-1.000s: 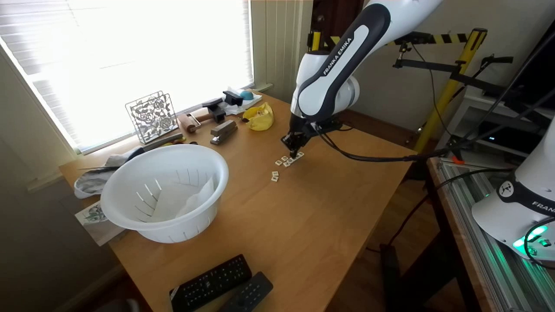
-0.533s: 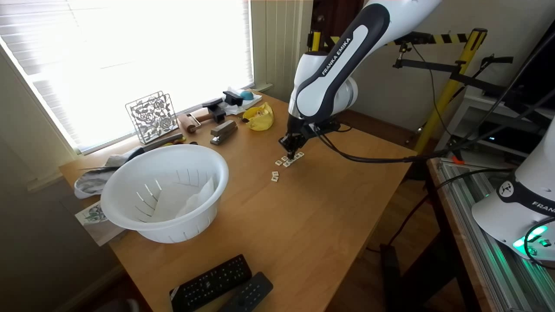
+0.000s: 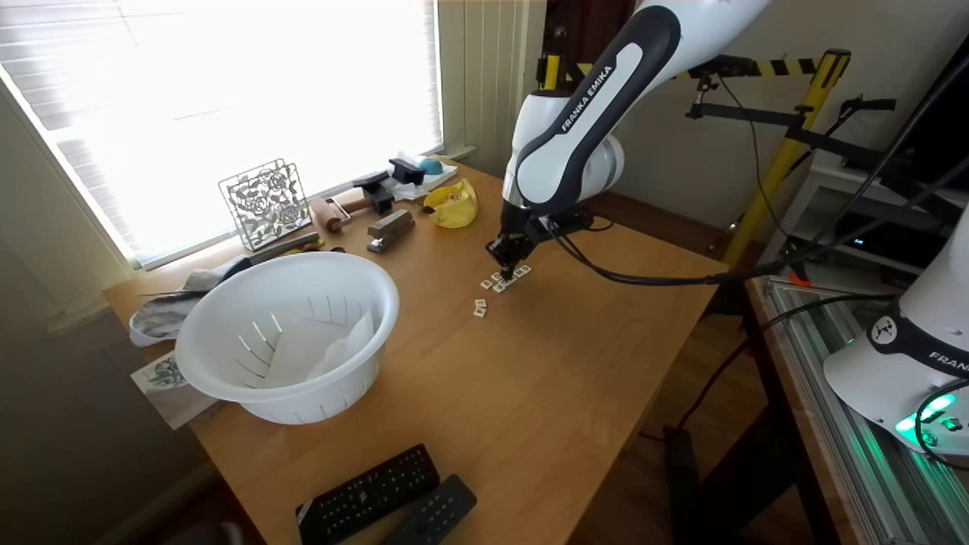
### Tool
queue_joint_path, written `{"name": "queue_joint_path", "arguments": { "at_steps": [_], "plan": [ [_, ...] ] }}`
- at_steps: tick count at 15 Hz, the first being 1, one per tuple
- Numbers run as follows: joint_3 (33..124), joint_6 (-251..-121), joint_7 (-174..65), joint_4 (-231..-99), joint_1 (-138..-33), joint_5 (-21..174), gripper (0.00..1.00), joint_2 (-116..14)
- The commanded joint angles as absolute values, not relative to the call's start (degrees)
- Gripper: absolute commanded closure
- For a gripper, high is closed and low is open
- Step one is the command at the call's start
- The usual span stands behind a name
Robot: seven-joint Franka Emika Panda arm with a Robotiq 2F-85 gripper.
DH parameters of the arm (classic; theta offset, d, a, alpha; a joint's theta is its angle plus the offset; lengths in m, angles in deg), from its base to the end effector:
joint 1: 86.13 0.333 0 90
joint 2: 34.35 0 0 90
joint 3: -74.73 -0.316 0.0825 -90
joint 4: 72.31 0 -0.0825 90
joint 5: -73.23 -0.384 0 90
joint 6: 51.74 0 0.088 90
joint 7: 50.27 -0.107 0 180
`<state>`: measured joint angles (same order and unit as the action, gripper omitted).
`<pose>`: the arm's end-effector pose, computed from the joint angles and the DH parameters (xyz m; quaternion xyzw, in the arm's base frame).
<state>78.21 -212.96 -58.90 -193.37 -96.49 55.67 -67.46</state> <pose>0.5615 -0.1540 0.1476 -0.9426 0.3252 -0.0651 0.0390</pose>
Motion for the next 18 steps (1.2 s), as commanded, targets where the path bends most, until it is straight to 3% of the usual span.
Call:
{"name": "queue_joint_path", "arguments": {
  "at_steps": [1, 18],
  "plan": [
    [77.0, -211.5, -58.1, -192.5, -97.6, 55.5, 1.0, -68.7],
    [74.3, -208.3, -59.9, -194.3, -97.4, 52.2, 1.0, -67.5]
  ]
}}
